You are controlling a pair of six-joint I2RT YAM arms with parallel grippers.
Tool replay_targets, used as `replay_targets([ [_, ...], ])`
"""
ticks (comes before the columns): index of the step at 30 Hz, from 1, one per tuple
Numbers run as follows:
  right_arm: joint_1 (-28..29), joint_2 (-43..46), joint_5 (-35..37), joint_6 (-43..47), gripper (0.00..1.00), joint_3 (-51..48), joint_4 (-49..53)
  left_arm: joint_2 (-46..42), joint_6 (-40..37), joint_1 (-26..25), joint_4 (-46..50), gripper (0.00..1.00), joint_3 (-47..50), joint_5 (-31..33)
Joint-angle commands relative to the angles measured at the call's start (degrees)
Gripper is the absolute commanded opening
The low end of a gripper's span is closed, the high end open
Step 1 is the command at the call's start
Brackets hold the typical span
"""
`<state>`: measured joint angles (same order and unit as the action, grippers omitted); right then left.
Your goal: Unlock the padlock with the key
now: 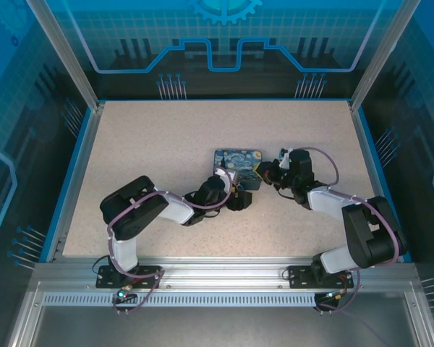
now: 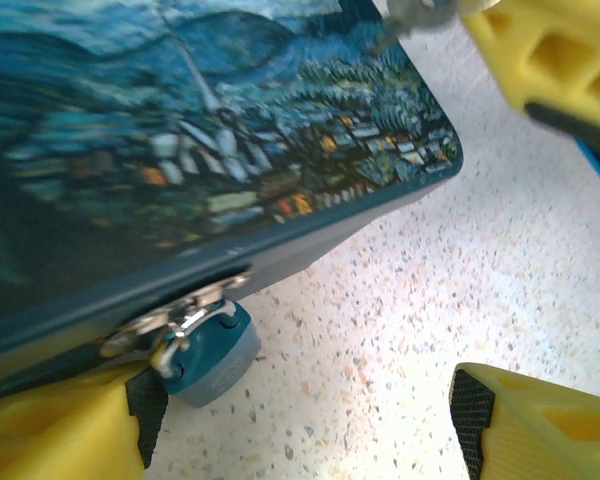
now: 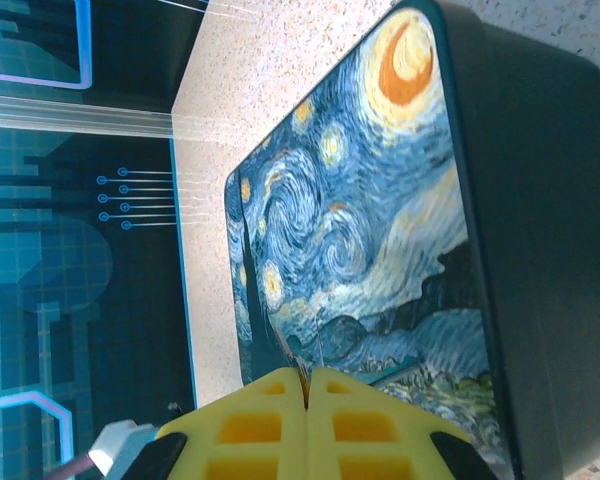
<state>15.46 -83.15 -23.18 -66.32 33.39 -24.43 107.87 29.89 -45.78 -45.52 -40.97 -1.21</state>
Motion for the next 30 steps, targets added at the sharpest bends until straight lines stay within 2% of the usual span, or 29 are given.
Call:
replay_targets([
  [1, 0.43, -0.7, -0.69, 1.2, 0.0, 1.33, 0.47, -0.23, 5.37, 1.58, -5.69, 0.77, 0.9, -2.46],
  [12, 0.42, -0.95, -1.08, 1.1, 0.0, 1.78, 0.54, 2.31, 5.33, 1.58, -3.89, 0.76, -0.58, -1.67],
  [16, 0.48, -1.09, -1.25, 0.93, 0.0, 1.86, 0.37, 2.58, 1.52, 0.29, 2.59, 0.76, -2.32, 3.37],
  [20, 0.61, -1.33, -1.25, 1.07, 0.0, 2.17, 0.52, 3.02, -0.17, -0.04, 5.05, 0.76, -3.31, 6.11],
  [30, 0.87, -3.02, -1.25, 1.02, 0.0, 2.65, 0.32, 5.43, -1.25, -0.2, 1.29, 0.76, -5.81, 1.26],
])
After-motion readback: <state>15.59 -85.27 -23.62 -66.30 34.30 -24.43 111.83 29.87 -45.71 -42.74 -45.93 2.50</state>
